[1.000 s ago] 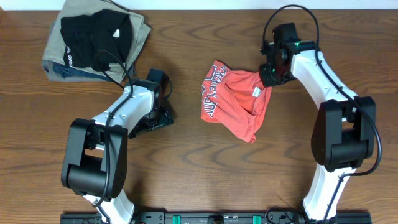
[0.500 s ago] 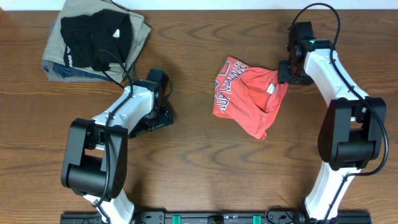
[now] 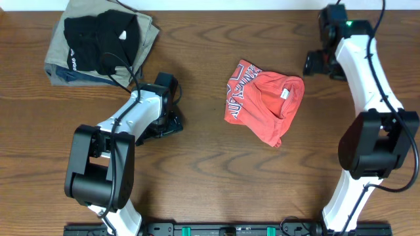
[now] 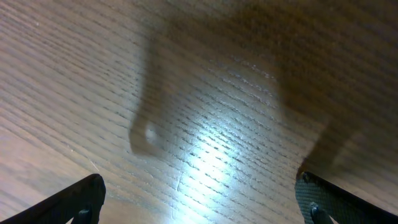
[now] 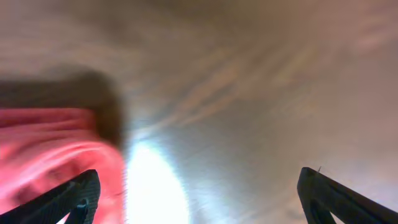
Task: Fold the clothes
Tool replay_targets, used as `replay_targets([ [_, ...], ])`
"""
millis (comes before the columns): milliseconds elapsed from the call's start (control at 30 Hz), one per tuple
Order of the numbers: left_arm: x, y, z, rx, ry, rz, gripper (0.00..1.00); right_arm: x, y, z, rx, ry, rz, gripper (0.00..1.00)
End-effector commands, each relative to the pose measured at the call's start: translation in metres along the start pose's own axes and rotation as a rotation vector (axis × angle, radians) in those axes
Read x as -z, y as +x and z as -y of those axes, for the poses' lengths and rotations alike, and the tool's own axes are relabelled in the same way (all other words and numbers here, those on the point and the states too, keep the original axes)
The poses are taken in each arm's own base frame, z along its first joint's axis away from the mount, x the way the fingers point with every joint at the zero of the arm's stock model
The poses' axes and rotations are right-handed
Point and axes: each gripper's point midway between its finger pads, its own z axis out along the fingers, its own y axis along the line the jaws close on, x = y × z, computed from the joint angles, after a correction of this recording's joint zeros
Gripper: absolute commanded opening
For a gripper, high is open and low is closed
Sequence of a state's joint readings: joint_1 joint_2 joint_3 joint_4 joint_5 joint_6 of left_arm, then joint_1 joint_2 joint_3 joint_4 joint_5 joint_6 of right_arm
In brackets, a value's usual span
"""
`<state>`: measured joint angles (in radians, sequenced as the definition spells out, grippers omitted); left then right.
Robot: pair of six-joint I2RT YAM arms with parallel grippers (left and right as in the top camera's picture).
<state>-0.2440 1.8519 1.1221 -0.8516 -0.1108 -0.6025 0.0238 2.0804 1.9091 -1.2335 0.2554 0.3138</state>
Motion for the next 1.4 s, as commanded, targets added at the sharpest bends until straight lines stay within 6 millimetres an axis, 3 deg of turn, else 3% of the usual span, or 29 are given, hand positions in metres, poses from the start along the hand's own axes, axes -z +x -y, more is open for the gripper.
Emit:
replay_targets([
  [0, -0.004, 0.003, -0.002, 0.003, -0.011, -0.013, 0.98, 0.021, 0.014, -0.058, 0.227, -0.357, -0.047, 0.96],
  [100, -0.004, 0.003, -0.002, 0.003, -0.011, -0.013, 0.98, 0.022, 0.035, -0.082, 0.328, -0.48, -0.1, 0.93],
  [333, -0.004, 0.003, -0.002, 0.003, -0.011, -0.014, 0.98, -0.021, 0.062, -0.093, 0.343, -0.469, -0.149, 0.85],
  [500, -0.004, 0.003, -0.002, 0.003, -0.011, -0.013, 0.98, -0.047, 0.068, -0.09, 0.303, -0.432, -0.145, 0.7],
  [600, -0.004, 0.003, -0.002, 0.003, -0.011, -0.013, 0.98, -0.058, 0.066, -0.074, 0.248, -0.334, -0.145, 0.48],
  [733, -0.004, 0.003, -0.002, 0.002, -0.011, -0.013, 0.98, -0.065, 0.062, -0.05, 0.183, -0.194, -0.137, 0.04],
  [767, -0.004, 0.003, -0.002, 0.002, -0.011, -0.013, 0.98, -0.066, 0.061, -0.044, 0.164, -0.164, -0.138, 0.01],
  [867, -0.004, 0.003, -0.002, 0.002, -0.011, -0.013, 0.98, -0.064, 0.062, -0.031, 0.128, -0.117, -0.156, 0.01],
  [967, -0.004, 0.003, -0.002, 0.002, -0.011, -0.013, 0.98, -0.055, 0.059, -0.017, 0.114, -0.087, -0.173, 0.18],
  [1100, -0.004, 0.003, -0.002, 0.003, -0.012, -0.014, 0.98, -0.037, 0.051, 0.015, 0.049, 0.031, -0.181, 0.18],
  [1133, -0.004, 0.003, -0.002, 0.003, -0.011, -0.013, 0.98, -0.032, 0.05, 0.021, 0.026, 0.054, -0.182, 0.23],
  [1167, -0.004, 0.003, -0.002, 0.003, -0.011, -0.013, 0.98, -0.028, 0.049, 0.025, 0.012, 0.067, -0.185, 0.37],
  [1200, -0.004, 0.003, -0.001, 0.003, -0.01, -0.012, 0.98, -0.024, 0.049, 0.027, 0.007, 0.069, -0.19, 0.47],
  [1267, -0.004, 0.002, -0.001, 0.003, -0.01, -0.011, 0.98, -0.018, 0.049, 0.03, 0.0, 0.071, -0.198, 0.54],
  [1367, -0.004, 0.002, -0.001, 0.003, -0.009, -0.01, 0.98, -0.012, 0.048, 0.019, -0.013, 0.006, -0.208, 0.56],
])
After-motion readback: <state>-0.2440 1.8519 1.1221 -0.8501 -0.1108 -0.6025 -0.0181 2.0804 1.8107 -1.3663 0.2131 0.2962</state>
